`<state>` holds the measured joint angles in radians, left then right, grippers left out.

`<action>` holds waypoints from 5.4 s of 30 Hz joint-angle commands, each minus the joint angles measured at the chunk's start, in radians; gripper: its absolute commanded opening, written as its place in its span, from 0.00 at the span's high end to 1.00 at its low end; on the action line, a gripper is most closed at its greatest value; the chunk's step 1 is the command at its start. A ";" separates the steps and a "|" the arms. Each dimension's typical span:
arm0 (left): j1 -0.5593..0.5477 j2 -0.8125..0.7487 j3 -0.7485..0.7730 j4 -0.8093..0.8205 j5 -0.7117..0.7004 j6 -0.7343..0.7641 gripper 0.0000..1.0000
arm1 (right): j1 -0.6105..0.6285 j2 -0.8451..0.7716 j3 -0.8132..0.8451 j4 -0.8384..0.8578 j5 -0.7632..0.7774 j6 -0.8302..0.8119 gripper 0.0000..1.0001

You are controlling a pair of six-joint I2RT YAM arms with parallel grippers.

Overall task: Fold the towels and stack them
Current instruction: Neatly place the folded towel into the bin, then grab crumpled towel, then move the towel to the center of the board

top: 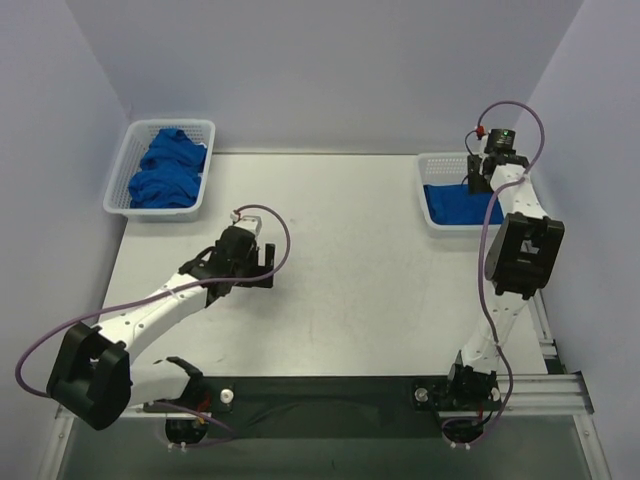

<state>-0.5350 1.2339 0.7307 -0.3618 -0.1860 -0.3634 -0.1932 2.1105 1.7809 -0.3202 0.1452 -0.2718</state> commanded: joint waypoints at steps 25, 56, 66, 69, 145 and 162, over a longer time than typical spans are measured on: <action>0.007 -0.269 0.095 -0.186 -0.064 -0.074 0.03 | 0.032 0.129 0.014 0.024 -0.746 0.554 0.76; 0.374 0.207 0.597 -0.178 -0.133 -0.077 0.02 | 0.164 -0.691 -0.438 -0.143 -0.321 0.514 0.03; 0.627 0.637 1.022 -0.164 -0.150 -0.003 0.03 | 0.345 -0.998 -0.728 -0.148 -0.389 0.542 0.03; 0.630 0.736 1.104 -0.184 -0.152 0.003 0.06 | 0.376 -1.049 -0.799 -0.148 -0.391 0.562 0.03; -0.059 0.064 0.176 0.064 0.198 -0.170 0.05 | 0.586 -0.835 -0.824 -0.151 -0.354 0.505 0.18; -0.108 0.347 0.229 0.147 0.292 -0.207 0.12 | 0.497 -0.537 -0.717 0.001 -0.274 0.652 0.48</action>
<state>-0.6228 1.5558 0.9077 -0.2611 0.0738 -0.5911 0.3210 1.5391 1.0069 -0.3626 -0.1688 0.3248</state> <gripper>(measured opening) 0.882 0.545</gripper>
